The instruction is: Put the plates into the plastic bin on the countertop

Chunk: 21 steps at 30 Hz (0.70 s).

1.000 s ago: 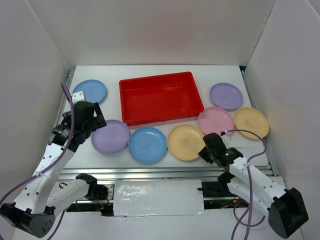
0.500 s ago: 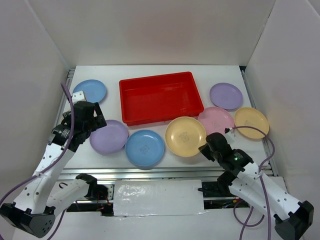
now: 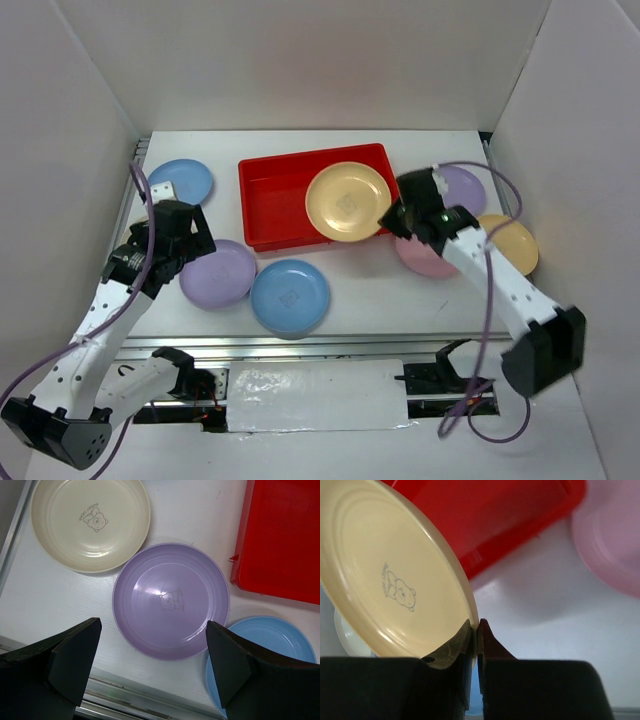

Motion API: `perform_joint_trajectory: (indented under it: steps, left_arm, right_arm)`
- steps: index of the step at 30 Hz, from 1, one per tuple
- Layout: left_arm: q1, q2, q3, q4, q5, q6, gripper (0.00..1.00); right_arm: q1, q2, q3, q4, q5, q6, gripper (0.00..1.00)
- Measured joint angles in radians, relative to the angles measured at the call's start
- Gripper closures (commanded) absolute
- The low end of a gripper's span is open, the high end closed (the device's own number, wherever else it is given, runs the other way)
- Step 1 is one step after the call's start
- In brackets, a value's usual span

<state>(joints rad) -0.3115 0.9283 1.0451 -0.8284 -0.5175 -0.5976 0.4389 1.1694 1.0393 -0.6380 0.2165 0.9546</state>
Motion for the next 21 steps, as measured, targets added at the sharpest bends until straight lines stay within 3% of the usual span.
perform_joint_trajectory:
  steps: [9,16,19,20,21]
  left_arm:
    - [0.0,0.006,-0.005,0.016,0.039,0.021,0.01]
    - [0.0,0.05,-0.006,0.043,0.135,0.047,0.01]
    - [0.0,0.071,-0.006,0.045,0.171,0.049,0.01]
    - [0.0,0.076,-0.007,0.045,0.185,0.049,0.01]
    - [0.0,0.079,-0.007,0.045,0.197,0.049,0.01]
  right_arm:
    - [-0.109,0.613,0.571,-0.015,-0.207,-0.188,0.99]
    - [-0.142,0.869,0.787,-0.049,-0.298,-0.247,0.89]
    - [-0.156,0.923,0.817,-0.062,-0.335,-0.257,0.82]
    - [-0.156,0.935,0.824,-0.065,-0.346,-0.26,0.63]
    - [-0.159,0.946,0.828,-0.066,-0.358,-0.259,0.53]
